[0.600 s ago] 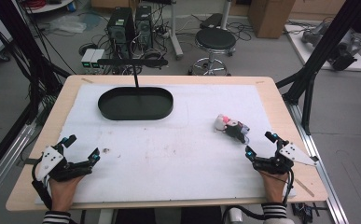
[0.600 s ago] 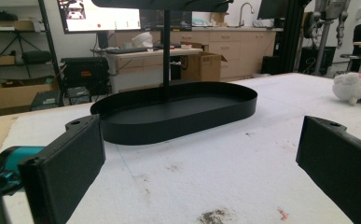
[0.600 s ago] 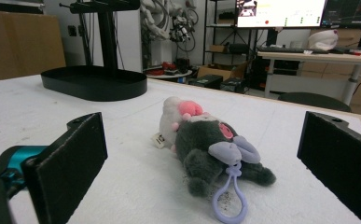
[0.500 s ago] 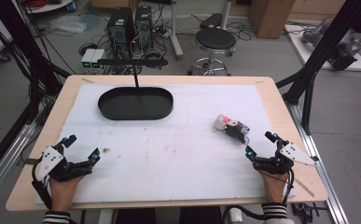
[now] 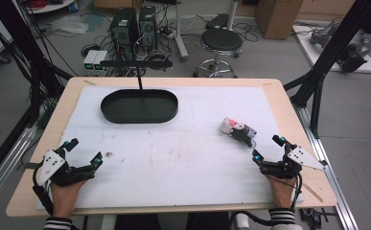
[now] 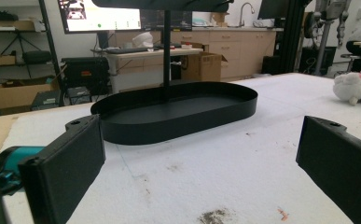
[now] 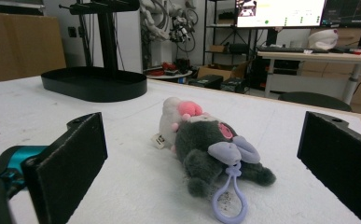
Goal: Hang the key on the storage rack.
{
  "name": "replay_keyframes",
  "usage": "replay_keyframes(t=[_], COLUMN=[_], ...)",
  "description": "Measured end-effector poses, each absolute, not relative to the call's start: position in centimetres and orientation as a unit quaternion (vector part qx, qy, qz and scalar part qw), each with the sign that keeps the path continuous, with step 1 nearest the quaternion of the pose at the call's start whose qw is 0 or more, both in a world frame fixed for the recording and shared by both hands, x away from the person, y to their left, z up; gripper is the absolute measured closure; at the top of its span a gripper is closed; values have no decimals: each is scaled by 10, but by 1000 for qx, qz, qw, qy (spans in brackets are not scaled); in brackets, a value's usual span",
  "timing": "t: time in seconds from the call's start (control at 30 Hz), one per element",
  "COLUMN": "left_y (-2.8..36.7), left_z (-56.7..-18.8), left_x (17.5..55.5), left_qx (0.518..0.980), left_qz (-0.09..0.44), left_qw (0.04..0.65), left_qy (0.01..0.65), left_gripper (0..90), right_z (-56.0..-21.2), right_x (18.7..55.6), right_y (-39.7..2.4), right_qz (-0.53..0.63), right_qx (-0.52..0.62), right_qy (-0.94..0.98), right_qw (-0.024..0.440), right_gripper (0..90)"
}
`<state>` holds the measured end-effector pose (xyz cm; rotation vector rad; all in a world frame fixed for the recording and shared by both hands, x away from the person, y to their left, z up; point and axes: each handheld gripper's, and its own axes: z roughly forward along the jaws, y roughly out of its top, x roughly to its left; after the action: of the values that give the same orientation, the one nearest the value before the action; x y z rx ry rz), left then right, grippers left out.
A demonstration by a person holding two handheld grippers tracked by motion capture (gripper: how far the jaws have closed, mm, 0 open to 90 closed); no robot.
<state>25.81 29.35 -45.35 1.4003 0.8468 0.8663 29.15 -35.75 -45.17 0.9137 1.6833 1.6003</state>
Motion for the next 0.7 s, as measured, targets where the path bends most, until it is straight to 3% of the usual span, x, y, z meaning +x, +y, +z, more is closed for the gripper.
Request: replay_keyframes(t=[0.4, 0.7], left_y=[294, 294], left_z=[-453, -453], left_x=[259, 259], left_qx=[604, 607], left_qz=[370, 370], left_qw=[601, 599], left_qy=[370, 370], left_gripper=[17, 17], right_z=[-444, -413], right_x=[293, 301], right_y=[-351, -354], right_qz=[601, 599], right_qx=[341, 342], right_qy=[648, 659], right_qw=[322, 301], right_gripper=[3, 3])
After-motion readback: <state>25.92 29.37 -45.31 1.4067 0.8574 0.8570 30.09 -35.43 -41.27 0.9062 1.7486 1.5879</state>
